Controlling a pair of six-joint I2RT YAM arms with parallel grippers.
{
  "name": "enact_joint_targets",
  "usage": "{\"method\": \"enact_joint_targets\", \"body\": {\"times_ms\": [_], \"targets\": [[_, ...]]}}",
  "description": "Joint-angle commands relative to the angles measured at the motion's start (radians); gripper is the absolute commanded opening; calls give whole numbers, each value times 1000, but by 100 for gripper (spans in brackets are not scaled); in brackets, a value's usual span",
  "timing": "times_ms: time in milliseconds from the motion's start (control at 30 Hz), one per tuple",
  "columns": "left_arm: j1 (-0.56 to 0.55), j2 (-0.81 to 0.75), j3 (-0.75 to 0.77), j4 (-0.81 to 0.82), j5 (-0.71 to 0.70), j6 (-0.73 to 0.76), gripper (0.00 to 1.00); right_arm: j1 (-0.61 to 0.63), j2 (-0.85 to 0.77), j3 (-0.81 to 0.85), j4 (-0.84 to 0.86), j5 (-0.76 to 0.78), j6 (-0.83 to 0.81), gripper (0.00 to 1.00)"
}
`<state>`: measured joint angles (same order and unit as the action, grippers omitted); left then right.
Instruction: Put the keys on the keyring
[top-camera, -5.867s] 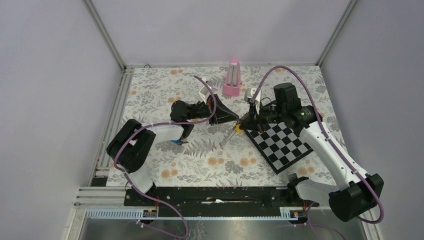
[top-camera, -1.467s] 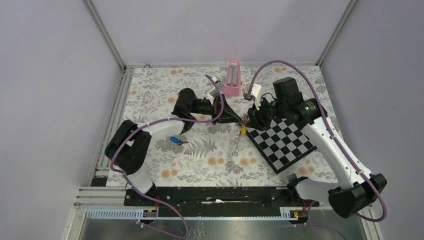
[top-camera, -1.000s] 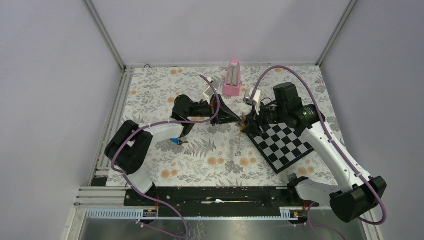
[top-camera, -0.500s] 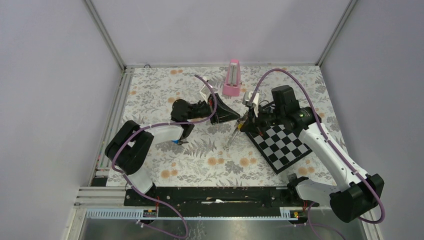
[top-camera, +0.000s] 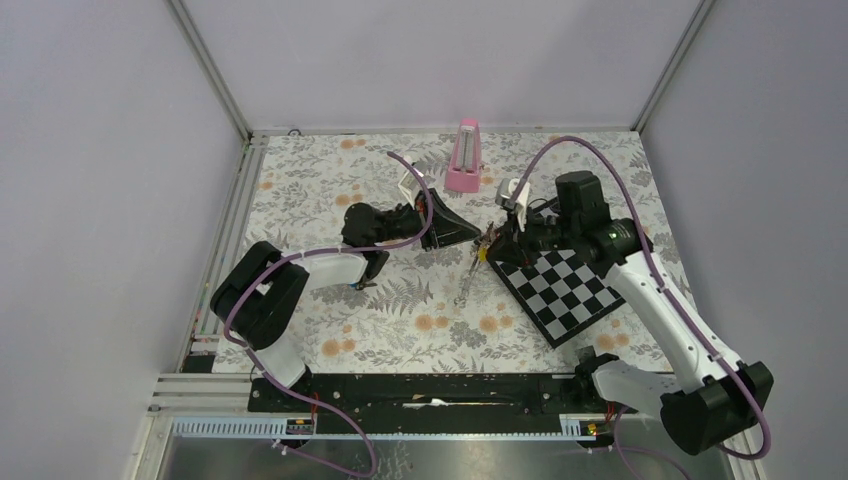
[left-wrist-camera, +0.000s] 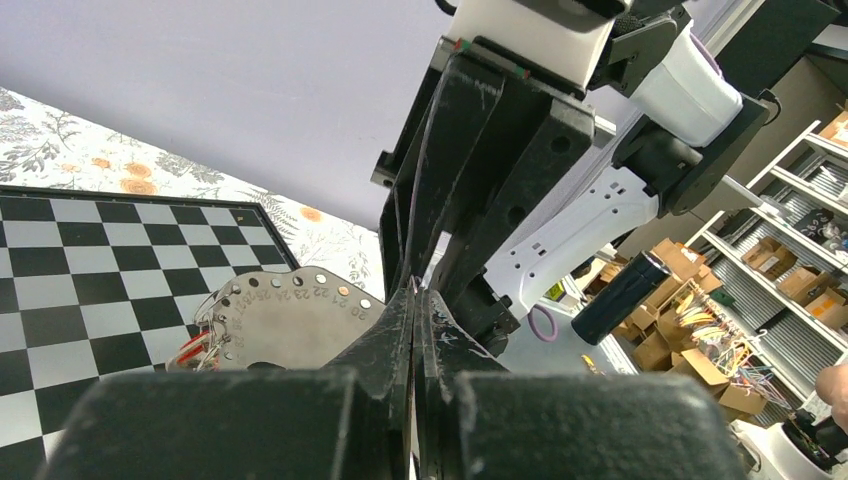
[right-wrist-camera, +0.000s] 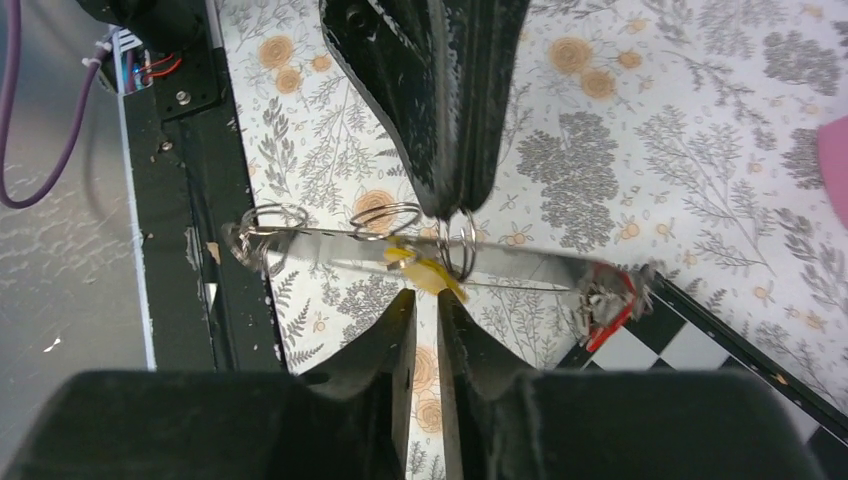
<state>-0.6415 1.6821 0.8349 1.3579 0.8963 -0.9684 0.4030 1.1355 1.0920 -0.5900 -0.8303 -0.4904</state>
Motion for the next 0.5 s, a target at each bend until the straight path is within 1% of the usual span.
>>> {"method": "enact_joint_targets", "body": {"times_ms": [0, 233, 367, 467], "targets": [[-4, -7, 2, 124, -29, -29, 0, -47, -82, 2, 15, -13, 8, 22], [-4, 3, 7, 141, 0, -35, 0, -69, -99, 37, 7, 0, 31, 31], [-8, 8, 10, 141, 8, -32, 0, -69, -73, 54, 22, -32, 60, 37], [-13, 16, 13, 144, 12, -30, 0, -70, -51, 64, 39, -58, 82, 39]]}}
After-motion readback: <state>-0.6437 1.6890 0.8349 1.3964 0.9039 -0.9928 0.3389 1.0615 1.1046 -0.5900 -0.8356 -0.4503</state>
